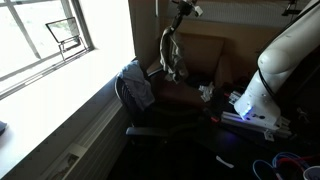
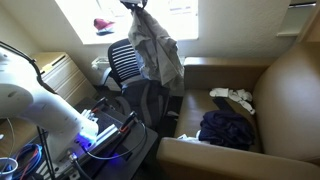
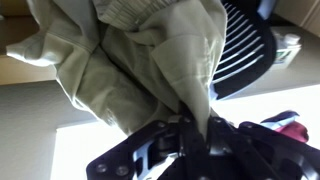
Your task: Get the white shirt on the brown chair and put it on the black chair
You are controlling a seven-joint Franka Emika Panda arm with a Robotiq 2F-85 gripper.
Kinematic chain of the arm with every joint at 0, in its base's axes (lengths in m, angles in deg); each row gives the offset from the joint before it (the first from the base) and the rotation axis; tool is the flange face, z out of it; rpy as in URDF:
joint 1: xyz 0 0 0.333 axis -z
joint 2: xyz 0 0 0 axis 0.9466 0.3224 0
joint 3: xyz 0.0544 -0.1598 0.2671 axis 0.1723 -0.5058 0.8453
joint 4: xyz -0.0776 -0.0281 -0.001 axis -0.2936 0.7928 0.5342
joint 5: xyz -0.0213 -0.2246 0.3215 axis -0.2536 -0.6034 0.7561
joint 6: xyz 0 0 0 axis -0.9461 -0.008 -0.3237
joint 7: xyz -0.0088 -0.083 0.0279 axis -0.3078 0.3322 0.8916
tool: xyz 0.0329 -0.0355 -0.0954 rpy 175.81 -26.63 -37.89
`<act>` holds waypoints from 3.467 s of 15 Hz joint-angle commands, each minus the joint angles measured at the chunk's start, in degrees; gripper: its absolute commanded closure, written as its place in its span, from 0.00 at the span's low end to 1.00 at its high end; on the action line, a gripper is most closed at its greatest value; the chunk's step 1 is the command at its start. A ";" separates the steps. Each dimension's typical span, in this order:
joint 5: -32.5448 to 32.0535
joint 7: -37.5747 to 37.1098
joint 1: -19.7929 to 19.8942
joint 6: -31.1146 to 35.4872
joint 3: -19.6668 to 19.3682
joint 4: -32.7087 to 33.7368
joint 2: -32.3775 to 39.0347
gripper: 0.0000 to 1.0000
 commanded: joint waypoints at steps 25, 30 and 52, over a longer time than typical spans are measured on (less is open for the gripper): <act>26.49 29.39 -28.78 -7.13 -3.97 -22.56 -18.29 0.91; 43.49 43.44 -30.76 1.49 -3.89 -20.75 -14.46 0.98; 70.15 100.33 -21.90 -18.01 -1.80 -13.77 6.73 0.98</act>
